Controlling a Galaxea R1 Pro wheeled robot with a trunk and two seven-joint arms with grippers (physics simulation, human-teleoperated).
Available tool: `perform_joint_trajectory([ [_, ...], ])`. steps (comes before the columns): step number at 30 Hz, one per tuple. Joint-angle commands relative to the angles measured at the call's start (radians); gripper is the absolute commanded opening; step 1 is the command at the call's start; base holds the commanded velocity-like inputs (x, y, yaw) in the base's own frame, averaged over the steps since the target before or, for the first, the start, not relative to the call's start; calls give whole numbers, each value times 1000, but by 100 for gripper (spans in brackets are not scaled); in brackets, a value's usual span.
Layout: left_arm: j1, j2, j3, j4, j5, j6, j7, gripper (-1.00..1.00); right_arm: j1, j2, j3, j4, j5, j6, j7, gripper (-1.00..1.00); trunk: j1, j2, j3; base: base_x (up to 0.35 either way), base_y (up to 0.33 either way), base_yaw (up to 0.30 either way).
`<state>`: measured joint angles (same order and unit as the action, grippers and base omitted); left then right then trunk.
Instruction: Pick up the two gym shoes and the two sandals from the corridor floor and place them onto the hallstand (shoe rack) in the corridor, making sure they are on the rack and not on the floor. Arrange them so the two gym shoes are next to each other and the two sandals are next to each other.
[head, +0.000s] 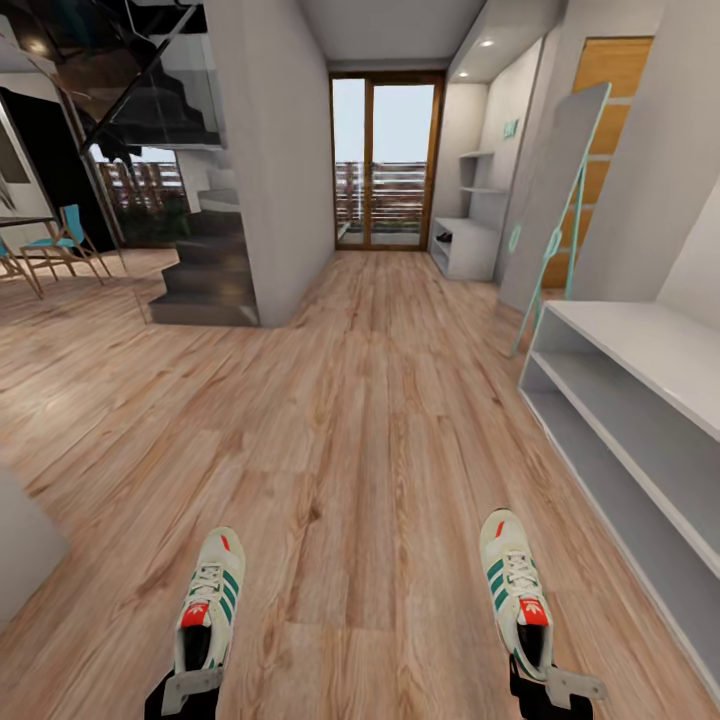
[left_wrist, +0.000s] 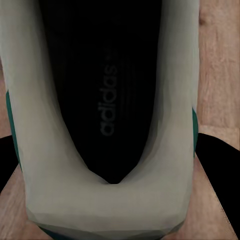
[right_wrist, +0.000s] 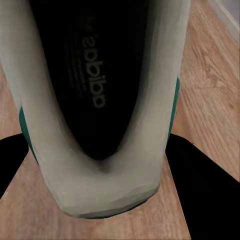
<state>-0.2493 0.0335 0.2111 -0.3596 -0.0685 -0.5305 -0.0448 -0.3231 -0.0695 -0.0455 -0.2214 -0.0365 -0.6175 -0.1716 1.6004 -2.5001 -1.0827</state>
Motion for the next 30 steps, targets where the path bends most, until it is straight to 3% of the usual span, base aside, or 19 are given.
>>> perform_joint_trajectory([
  [1, -1, -1, 8, 1, -7, -3, -5, -100, -1, 0, -2, 1, -3, -4, 3, -100, 0, 0, -1, 340, 0, 0],
  [30, 2, -1, 7, 1, -10, -3, -5, -100, -1, 2, -1, 2, -2, -4, 3, -100, 0, 0, -1, 340, 0, 0],
])
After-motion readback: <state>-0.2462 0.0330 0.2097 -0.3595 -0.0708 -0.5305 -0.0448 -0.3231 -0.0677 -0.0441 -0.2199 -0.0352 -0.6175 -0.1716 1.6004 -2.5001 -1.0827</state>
